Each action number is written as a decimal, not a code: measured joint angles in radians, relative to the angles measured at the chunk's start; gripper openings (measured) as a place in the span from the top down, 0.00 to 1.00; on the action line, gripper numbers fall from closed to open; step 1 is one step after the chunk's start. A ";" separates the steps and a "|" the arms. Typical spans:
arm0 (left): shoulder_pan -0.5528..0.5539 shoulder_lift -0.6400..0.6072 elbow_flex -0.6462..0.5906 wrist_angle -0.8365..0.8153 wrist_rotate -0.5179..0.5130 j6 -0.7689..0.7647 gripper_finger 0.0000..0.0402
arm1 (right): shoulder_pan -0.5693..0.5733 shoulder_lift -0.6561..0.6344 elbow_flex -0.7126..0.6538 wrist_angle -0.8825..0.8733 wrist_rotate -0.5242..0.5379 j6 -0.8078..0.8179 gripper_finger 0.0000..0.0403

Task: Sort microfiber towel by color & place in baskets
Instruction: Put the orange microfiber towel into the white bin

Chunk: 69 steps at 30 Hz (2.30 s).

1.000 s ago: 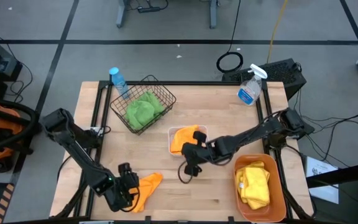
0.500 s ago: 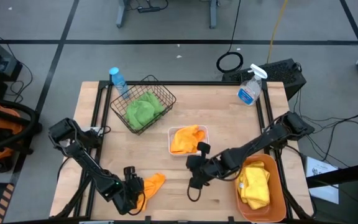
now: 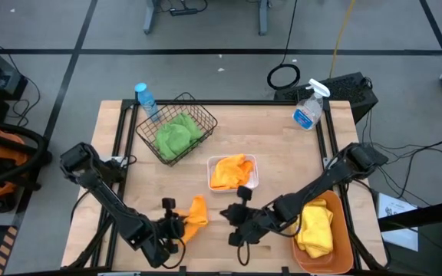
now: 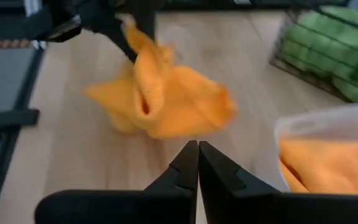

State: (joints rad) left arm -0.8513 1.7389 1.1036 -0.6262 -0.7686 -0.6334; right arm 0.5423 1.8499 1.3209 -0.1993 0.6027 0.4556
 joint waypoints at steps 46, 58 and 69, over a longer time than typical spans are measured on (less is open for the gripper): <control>0.270 -0.188 0.094 0.460 -0.120 1.062 0.95 | -0.103 -0.066 -0.001 0.163 0.073 -0.366 0.49; 0.416 -0.231 0.092 0.201 -0.001 0.682 0.54 | -0.136 -0.185 -0.001 -0.214 0.069 -0.296 0.89; 0.415 -0.241 0.022 0.136 -0.003 0.588 0.29 | -0.259 -0.234 -0.001 -0.451 -0.189 -0.280 0.95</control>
State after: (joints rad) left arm -0.4363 1.4982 1.1260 -0.4906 -0.7716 -0.0454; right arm 0.2829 1.6159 1.3201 -0.6505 0.4136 0.1754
